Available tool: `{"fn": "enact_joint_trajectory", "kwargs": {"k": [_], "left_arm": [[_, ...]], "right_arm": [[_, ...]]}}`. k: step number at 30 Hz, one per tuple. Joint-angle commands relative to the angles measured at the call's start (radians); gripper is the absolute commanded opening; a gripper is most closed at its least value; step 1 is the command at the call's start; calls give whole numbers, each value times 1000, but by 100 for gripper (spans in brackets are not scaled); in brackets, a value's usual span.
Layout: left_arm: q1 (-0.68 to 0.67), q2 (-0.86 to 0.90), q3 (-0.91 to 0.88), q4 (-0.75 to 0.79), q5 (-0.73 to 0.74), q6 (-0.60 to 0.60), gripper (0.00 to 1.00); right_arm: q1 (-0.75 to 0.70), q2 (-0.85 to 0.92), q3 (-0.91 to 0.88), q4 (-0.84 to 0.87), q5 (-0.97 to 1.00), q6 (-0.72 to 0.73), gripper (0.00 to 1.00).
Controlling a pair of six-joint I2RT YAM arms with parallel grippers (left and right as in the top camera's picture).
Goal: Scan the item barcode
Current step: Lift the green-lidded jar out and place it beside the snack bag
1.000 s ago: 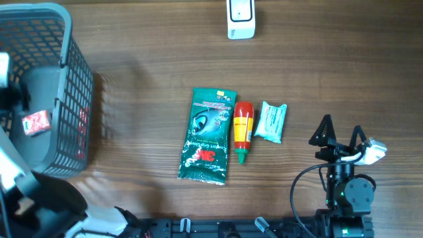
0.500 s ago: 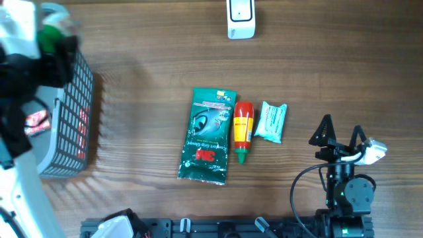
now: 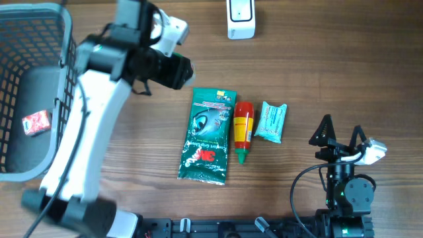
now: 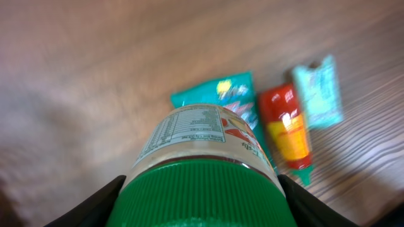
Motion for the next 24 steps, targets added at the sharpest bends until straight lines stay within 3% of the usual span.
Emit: {"fn": "enact_joint_trajectory", "kwargs": {"k": [1, 10, 14, 18, 19, 20, 24], "left_arm": [[-6, 106, -6, -6, -66, -62, 55], [-2, 299, -242, 158, -74, -82, 56], [-2, 307, -397, 311, -152, -192, 57], [-3, 307, -443, 387, -166, -346, 58], [-8, 307, -444, 403, -165, -407, 60], [-13, 307, -444, 411, -166, -431, 100], [-40, 307, -444, 424, -160, -469, 100]], "right_arm": [[4, -6, -1, 2, 14, 0, 100], [4, -6, -1, 2, 14, 0, 100], [4, -6, -1, 2, 14, 0, 100], [4, -6, -1, 2, 14, 0, 100], [4, -6, -1, 2, 14, 0, 100], [4, -6, -1, 2, 14, 0, 100], [4, -6, -1, 2, 14, 0, 100]]}}
